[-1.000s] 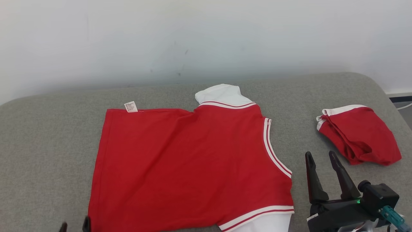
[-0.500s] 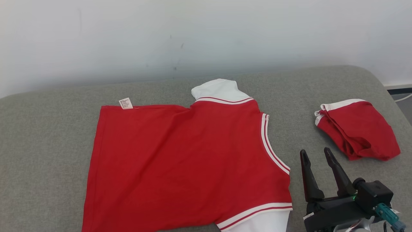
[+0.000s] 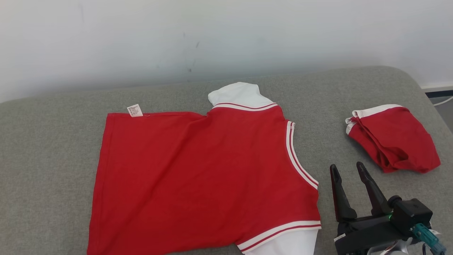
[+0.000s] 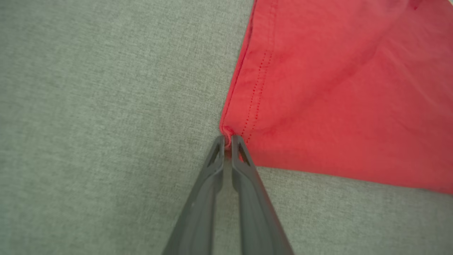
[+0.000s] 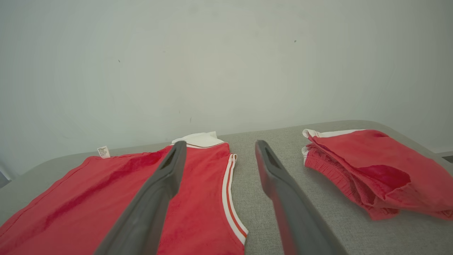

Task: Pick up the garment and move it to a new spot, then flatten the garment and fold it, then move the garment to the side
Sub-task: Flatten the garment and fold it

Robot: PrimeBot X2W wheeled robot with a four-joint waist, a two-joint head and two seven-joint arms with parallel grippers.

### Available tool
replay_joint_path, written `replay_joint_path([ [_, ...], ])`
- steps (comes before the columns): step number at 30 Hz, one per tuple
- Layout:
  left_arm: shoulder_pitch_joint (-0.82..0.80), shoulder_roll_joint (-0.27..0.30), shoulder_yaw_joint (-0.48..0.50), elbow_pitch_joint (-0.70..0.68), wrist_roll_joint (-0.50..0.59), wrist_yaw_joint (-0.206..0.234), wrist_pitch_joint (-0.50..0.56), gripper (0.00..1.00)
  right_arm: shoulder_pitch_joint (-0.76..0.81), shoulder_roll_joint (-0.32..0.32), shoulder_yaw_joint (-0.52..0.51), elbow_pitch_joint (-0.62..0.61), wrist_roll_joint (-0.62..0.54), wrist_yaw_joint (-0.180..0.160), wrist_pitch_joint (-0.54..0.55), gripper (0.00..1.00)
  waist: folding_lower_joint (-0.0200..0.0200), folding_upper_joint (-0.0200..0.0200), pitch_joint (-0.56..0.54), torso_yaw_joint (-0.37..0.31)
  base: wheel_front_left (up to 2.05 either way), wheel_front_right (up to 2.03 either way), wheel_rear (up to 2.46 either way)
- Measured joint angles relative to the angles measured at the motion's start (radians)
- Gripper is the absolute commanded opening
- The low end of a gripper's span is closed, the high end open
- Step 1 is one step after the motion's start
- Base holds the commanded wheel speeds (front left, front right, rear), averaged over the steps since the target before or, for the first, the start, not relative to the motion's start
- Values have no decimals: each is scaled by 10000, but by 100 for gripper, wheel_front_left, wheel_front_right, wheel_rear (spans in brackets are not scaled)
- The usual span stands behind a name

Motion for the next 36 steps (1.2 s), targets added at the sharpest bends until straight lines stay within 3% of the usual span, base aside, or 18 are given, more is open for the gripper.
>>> replay_joint_path([
  [3, -91, -33, -13, 52, -15, -75, 0, 0, -6, 0, 0, 0, -48, 13, -38, 100, 0, 0, 47, -5, 0, 0, 0],
  [6, -167, -36, -25, 109, -15, -82, -2, 4, -9, 4, -4, 0, -86, 13, -38, 100, 0, 0, 90, -7, 0, 0, 0],
  [7, -182, -36, -27, 138, -15, -82, -2, 18, -11, 8, -4, 2, -86, 13, -38, 100, 0, 0, 101, -6, 0, 0, 0],
  [8, -188, -36, -31, 161, -15, -84, -2, 63, -13, 12, -6, 6, -86, 13, -38, 100, 0, 0, 111, -6, 0, 0, 0],
  [9, -189, -36, -36, 174, -15, -86, -2, 71, -16, 12, -12, 10, -90, 13, -38, 100, 0, 0, 120, -4, 0, 0, 0],
  [10, -194, -33, -58, 188, -15, -90, 0, 55, -17, 13, -23, 10, -100, 13, -38, 100, 0, 0, 128, -3, 0, 0, 0],
  [11, -200, -23, -96, 207, -8, -92, 4, 29, -20, 15, -36, 10, -100, 13, -40, 100, 0, 0, 135, 0, 0, 0, 0],
  [13, -213, -23, -104, 234, -10, -165, 6, 0, -27, 19, -63, 10, -100, 13, -40, 100, 0, 0, 148, 5, 0, 0, 0],
  [17, -233, -36, -125, 253, -15, -180, 10, 0, -63, 31, -52, 31, -127, 94, -65, 100, 0, 0, 169, 20, 0, 0, 0],
  [22, -281, -69, -169, 268, -15, -180, 6, 0, 138, -261, 633, 426, -174, 704, 483, 100, 0, 0, 166, 67, 0, 0, 0],
  [28, -317, -90, -230, 238, 8, -180, -36, 0, 1323, -779, 729, 593, 113, 790, 1942, 100, 0, 0, 180, 186, 0, 0, 0],
  [36, -309, -113, -234, 123, 19, -171, -107, 0, 1856, -763, 1108, 470, 537, 790, 3693, 100, 0, 0, 316, 124, 0, 0, 0],
])
